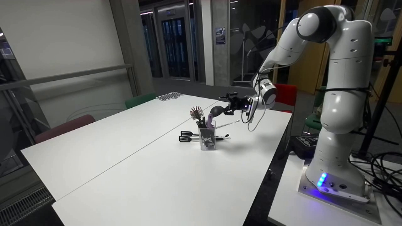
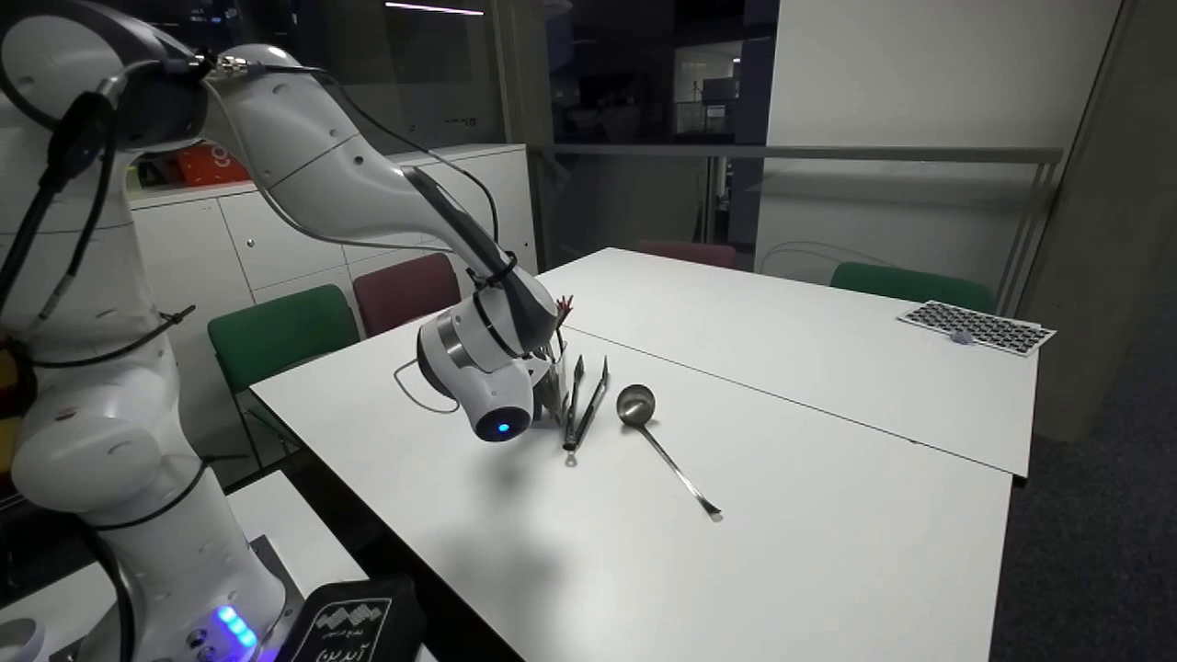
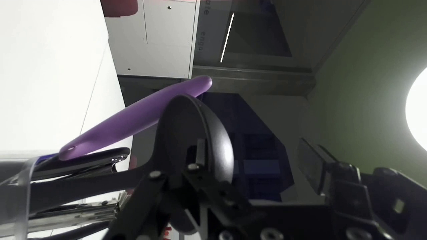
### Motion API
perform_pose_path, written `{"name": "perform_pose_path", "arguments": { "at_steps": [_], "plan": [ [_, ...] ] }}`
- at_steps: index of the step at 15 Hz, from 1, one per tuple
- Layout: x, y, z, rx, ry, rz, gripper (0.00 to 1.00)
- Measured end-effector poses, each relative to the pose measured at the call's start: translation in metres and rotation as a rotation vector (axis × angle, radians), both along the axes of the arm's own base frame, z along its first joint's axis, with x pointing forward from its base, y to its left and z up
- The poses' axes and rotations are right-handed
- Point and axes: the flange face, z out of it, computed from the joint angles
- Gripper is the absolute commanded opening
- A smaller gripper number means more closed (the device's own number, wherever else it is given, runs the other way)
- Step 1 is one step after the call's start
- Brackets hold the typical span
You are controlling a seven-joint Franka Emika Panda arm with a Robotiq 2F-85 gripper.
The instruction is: Put the black serving spoon on the table
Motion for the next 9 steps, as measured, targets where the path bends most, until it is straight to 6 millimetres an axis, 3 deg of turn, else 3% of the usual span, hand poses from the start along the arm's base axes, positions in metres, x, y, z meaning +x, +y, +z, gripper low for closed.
{"name": "perform_pose_path", "arguments": {
  "at_steps": [5, 6, 9],
  "plan": [
    [0.005, -0.003, 0.005, -0.01, -0.015, -0.001, 0.05],
    [0.005, -0.004, 0.008, -0.013, -0.021, -0.001, 0.0],
    [0.006, -0.006, 0.021, -0.035, -0.048, 0.004, 0.02]
  ]
}}
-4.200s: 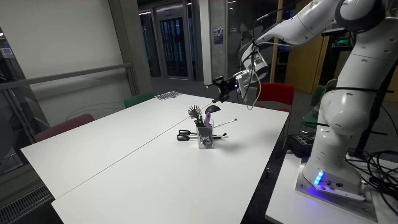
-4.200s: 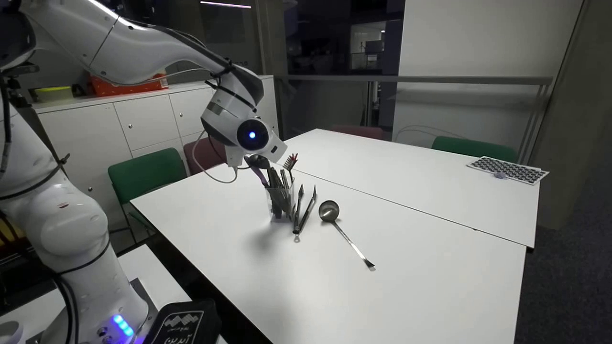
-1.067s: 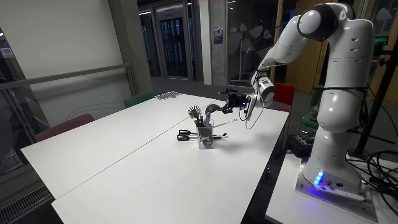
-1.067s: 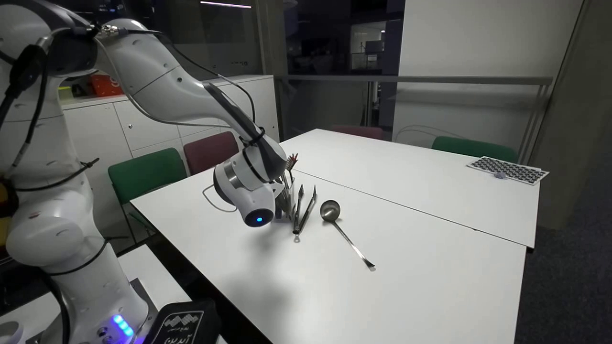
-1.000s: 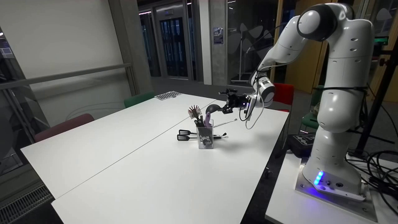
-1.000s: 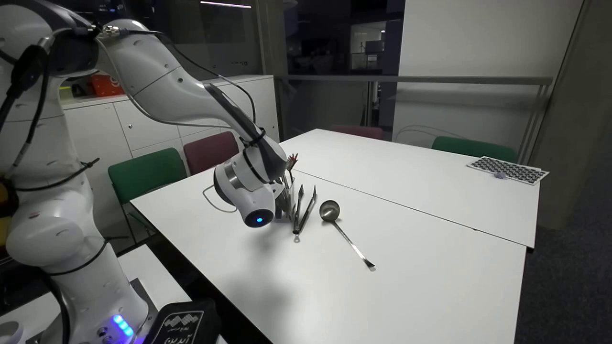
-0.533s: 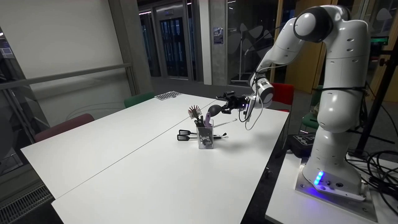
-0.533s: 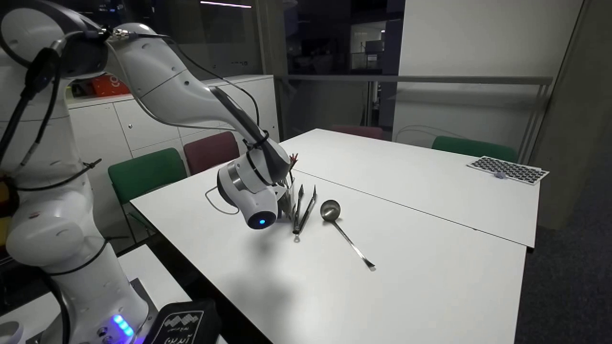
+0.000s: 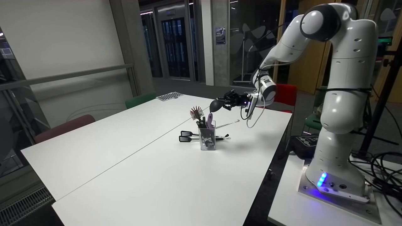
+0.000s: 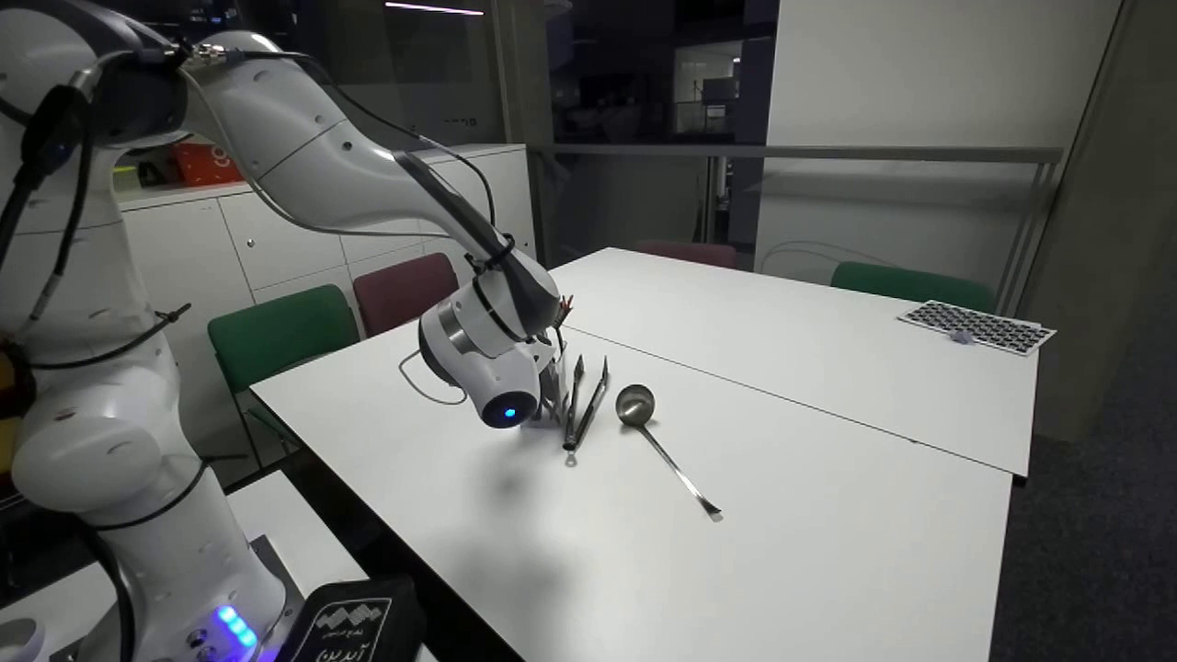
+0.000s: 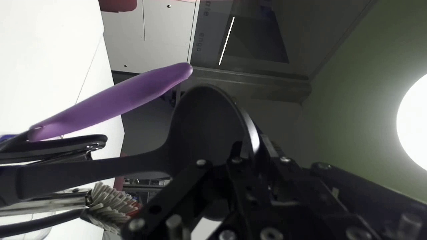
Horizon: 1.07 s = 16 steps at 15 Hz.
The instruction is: Put the black serving spoon on the table
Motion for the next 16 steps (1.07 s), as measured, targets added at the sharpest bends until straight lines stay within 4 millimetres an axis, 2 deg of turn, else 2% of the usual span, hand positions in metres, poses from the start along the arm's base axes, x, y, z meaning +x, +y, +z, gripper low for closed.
{"name": "perform_pose_path", "arguments": {
  "at_steps": [5, 9, 12, 14, 16],
  "plan": [
    [-0.003, 0.0, 0.044, -0.081, -0.091, 0.049, 0.02],
    [-0.012, 0.002, 0.103, -0.19, -0.227, 0.1, 0.02],
    [-0.025, -0.008, 0.151, -0.294, -0.318, 0.074, 0.02],
    [-0.034, -0.015, 0.175, -0.389, -0.334, 0.023, 0.02],
    [-0.041, -0.02, 0.19, -0.497, -0.282, -0.026, 0.02]
  ]
}}
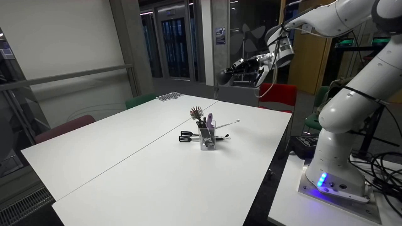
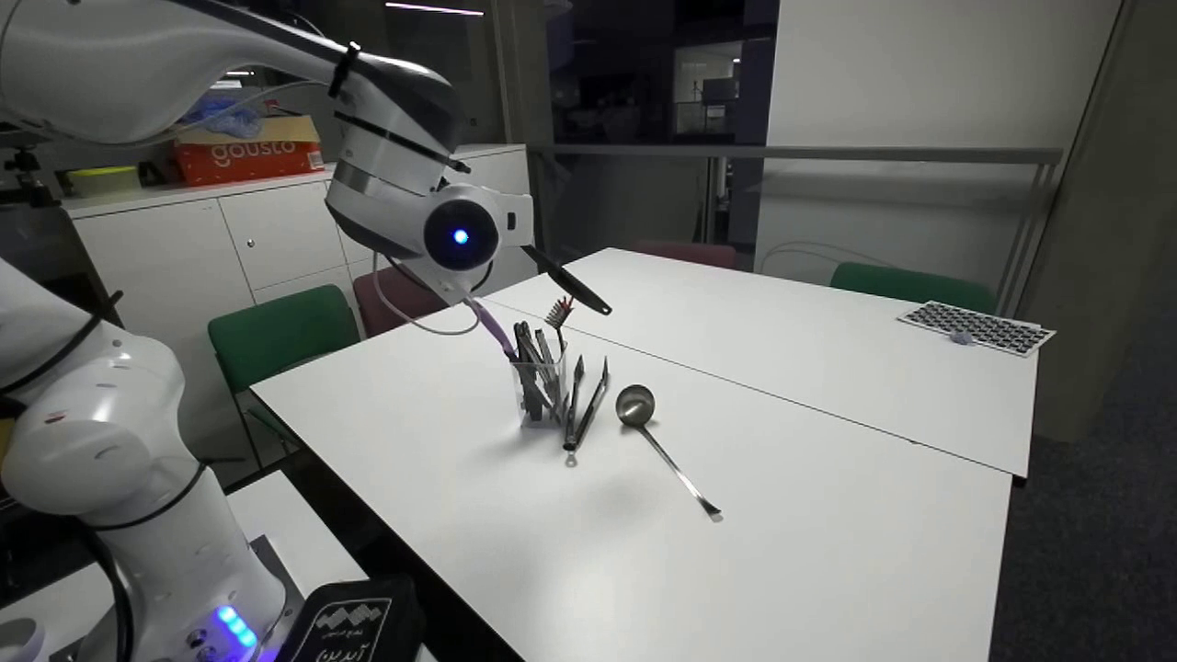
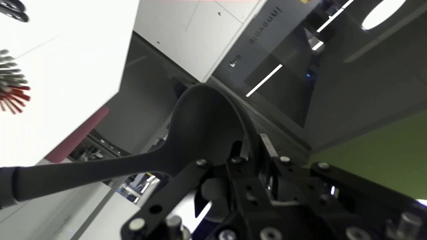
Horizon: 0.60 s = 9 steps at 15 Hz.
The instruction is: Put the black serving spoon on the table
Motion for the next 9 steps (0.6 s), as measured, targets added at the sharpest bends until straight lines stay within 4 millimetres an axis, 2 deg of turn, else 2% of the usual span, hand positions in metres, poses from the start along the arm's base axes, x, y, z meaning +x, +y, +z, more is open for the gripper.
{"name": "perform_pose_path", "arguments": {
  "at_steps": [3, 6, 9],
  "plan": [
    [-0.004, -0.001, -0.002, -0.122, 0.101, -0.102, 0.02],
    [-0.005, -0.005, -0.022, -0.235, 0.211, -0.207, 0.02],
    [-0.009, -0.022, -0.05, -0.336, 0.331, -0.305, 0.02]
  ]
}}
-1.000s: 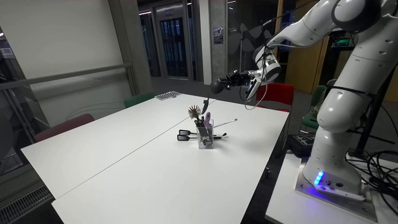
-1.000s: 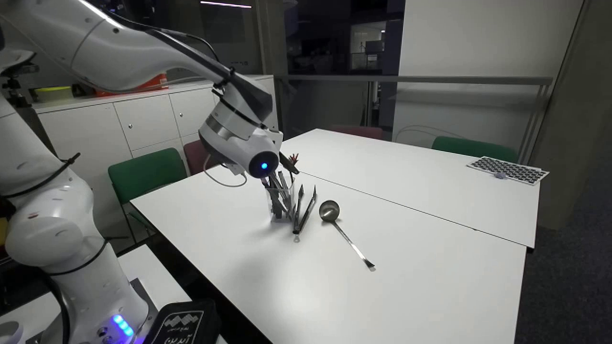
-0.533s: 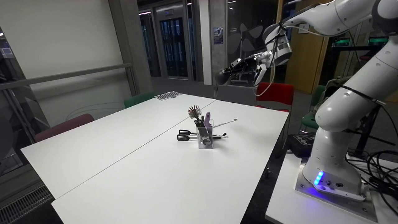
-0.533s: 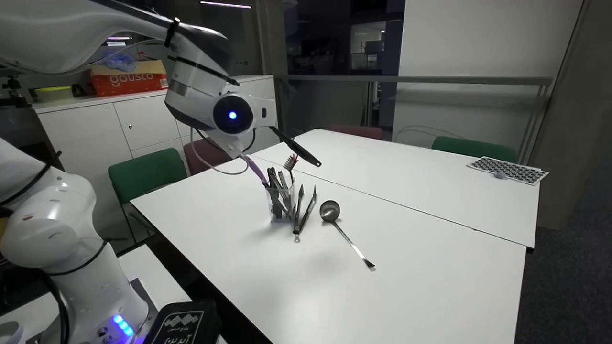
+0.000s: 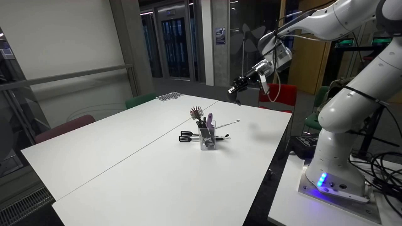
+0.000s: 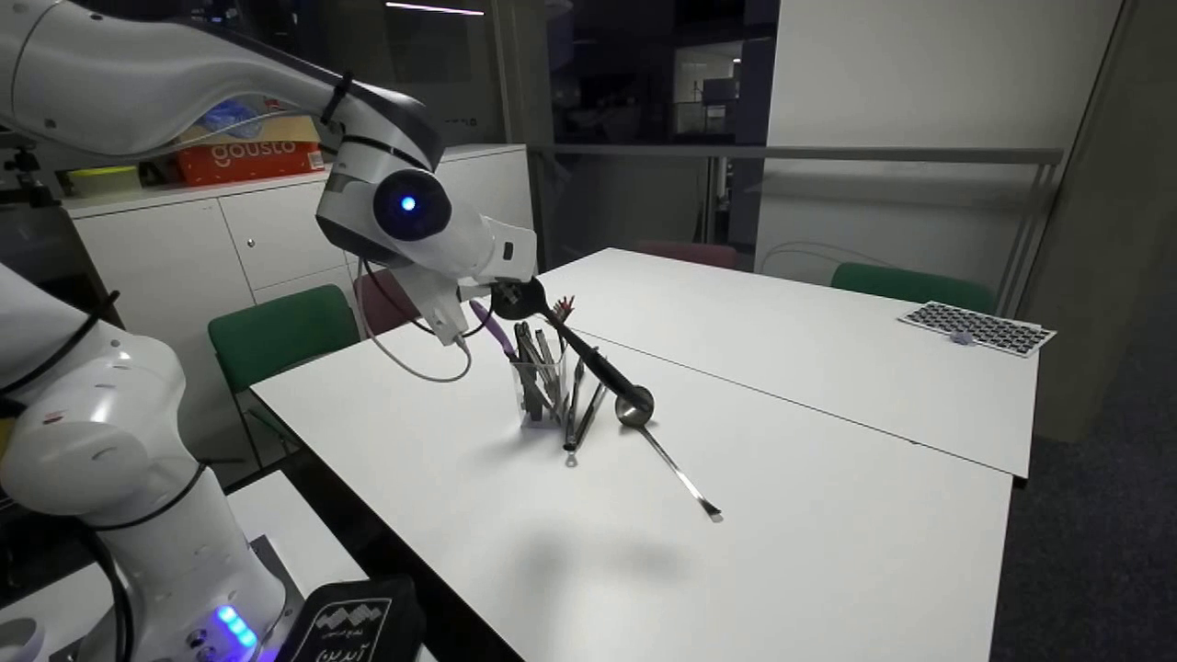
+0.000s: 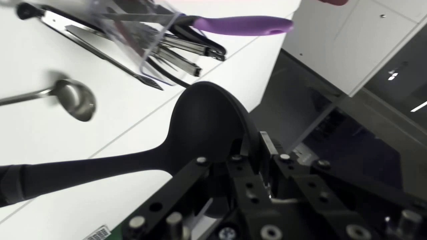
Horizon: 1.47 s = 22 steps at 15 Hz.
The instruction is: Put the black serving spoon on the table
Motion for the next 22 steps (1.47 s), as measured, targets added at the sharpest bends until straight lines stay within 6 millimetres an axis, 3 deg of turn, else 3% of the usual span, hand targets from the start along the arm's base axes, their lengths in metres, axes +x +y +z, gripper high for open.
{"name": "perform_pose_path", "arguments": {
  "at_steps": [7, 12, 17, 22],
  "plan": [
    [-0.014, -0.041, -0.096, -0.064, 0.398, -0.098, 0.02],
    [0.004, -0.062, -0.147, -0.091, 0.698, -0.172, 0.02],
    [0.04, -0.089, -0.159, -0.16, 0.907, -0.348, 0.02],
    [0.083, -0.104, -0.14, -0.131, 0.974, -0.422, 0.02]
  ]
}}
